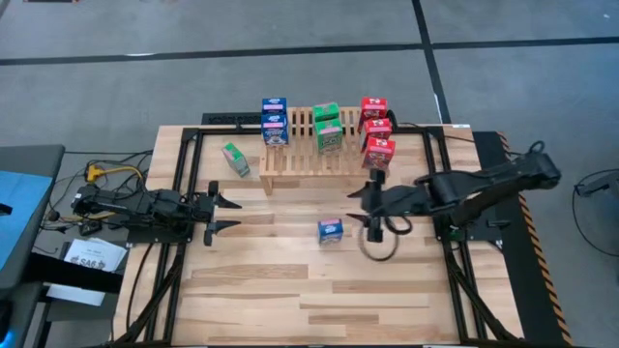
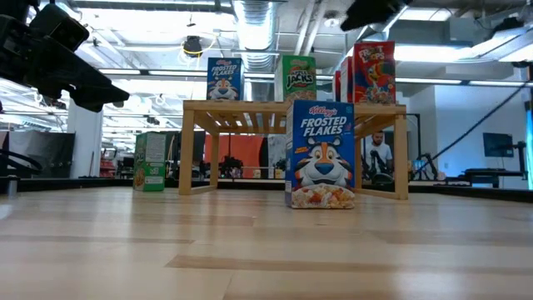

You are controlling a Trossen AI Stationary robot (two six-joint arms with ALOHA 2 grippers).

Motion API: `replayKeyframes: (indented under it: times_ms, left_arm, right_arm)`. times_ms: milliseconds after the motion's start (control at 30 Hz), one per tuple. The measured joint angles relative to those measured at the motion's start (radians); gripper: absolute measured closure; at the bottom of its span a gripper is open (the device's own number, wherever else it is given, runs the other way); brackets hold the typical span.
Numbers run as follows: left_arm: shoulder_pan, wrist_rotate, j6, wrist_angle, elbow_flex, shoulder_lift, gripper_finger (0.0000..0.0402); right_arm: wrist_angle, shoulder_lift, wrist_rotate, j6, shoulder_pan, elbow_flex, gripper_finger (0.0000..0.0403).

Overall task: Stack cereal on shelf
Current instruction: Put the blue cereal box on the shelf aligned with the other blue cereal box

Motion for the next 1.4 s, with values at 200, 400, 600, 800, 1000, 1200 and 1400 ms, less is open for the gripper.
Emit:
replayKeyframes:
  times_ms: [200, 400, 600, 800, 1000, 1200, 1400]
  left_arm:
    - [0.000, 0.000, 0.000, 0.000, 0.000, 0.000, 0.0187]
    - [0.000, 0.000, 0.000, 0.000, 0.000, 0.000, 0.0187]
    - [0.000, 0.001, 0.000, 0.000, 0.000, 0.000, 0.0187]
    - [0.000, 0.001, 0.000, 0.000, 0.000, 0.000, 0.0187]
    - [0.000, 0.001, 0.000, 0.000, 0.000, 0.000, 0.0187]
    - [0.000, 0.001, 0.000, 0.000, 0.000, 0.000, 0.0187]
    - [0.000, 0.001, 0.000, 0.000, 0.000, 0.000, 0.0187]
  right_arm:
    - [0.292, -0.200, 0.001, 0.016, 0.020, -0.307, 0.0152]
    - [0.421, -0.347, 0.030, 0.082, 0.054, -0.536, 0.0152]
    - [0.560, -0.446, 0.106, 0.112, 0.117, -0.717, 0.0152]
    - [0.805, -0.501, 0.110, 0.070, 0.137, -0.900, 0.0152]
    - [1.014, -0.515, 0.108, 0.068, 0.133, -1.046, 0.0152]
    - [1.024, -0.512, 0.107, 0.075, 0.133, -1.067, 0.0152]
    - [0.964, -0.512, 0.107, 0.084, 0.133, -1.068, 0.0152]
